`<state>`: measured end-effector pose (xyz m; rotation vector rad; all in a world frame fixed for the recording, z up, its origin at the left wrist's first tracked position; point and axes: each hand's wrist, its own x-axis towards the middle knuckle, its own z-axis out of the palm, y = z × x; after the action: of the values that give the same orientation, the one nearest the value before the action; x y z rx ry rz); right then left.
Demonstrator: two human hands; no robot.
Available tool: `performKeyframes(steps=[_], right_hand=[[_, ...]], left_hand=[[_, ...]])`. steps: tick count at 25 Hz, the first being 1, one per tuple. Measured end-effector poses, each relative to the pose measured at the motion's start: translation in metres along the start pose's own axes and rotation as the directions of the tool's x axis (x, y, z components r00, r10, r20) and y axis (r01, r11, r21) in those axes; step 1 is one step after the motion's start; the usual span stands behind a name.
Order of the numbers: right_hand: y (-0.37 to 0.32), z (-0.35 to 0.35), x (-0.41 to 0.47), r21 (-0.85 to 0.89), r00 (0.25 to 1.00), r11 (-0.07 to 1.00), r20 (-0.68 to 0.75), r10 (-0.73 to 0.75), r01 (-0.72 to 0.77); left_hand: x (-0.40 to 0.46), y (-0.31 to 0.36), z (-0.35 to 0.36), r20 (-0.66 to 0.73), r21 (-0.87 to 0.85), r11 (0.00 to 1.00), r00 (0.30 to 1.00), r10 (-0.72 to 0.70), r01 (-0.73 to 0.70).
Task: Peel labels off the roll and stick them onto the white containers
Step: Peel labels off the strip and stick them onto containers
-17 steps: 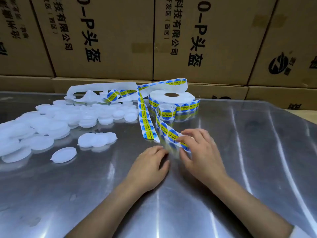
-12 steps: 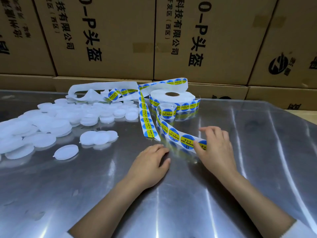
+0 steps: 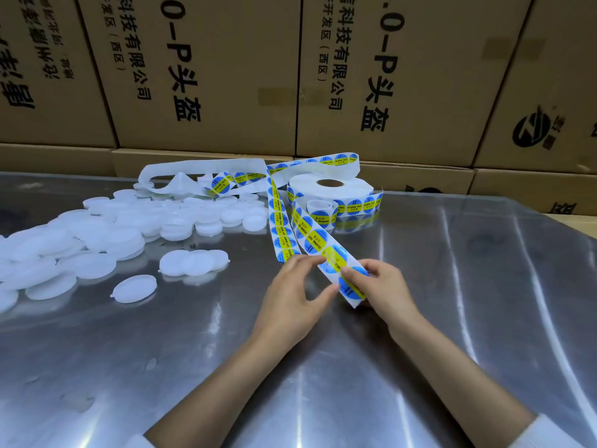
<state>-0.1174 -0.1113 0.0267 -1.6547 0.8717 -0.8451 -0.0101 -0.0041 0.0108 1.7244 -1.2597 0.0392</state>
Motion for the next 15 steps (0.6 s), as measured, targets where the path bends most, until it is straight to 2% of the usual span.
performKeyframes(steps=[3, 6, 10, 12, 15], right_hand=[[-0.009, 0.016, -0.005, 0.192, 0.982, 0.974, 0.169, 0.086, -0.119], [-0.015, 0.025, -0.006, 0.242, 0.942, 0.948, 0.311, 0.128, -0.208], [-0.02, 0.031, 0.0, 0.184, 0.919, 0.94, 0.328, 0.218, -0.288], [-0.02, 0.03, 0.003, 0.224, 0.908, 0.908, 0.316, 0.275, -0.353], [-0.02, 0.029, 0.003, 0.215, 0.914, 0.905, 0.26, 0.31, -0.368]], left_hand=[[0.001, 0.002, 0.0, -0.054, -0.031, 0.999, 0.998, 0.039, -0.041], [0.004, -0.003, -0.004, -0.09, -0.046, 0.999, 0.996, 0.021, -0.025], [0.01, -0.008, -0.006, -0.105, -0.078, 0.996, 0.993, -0.052, 0.044], [0.01, -0.01, -0.007, -0.101, -0.078, 0.996, 0.994, -0.049, 0.041], [0.006, -0.01, -0.007, -0.12, -0.066, 0.998, 0.992, -0.024, 0.016]])
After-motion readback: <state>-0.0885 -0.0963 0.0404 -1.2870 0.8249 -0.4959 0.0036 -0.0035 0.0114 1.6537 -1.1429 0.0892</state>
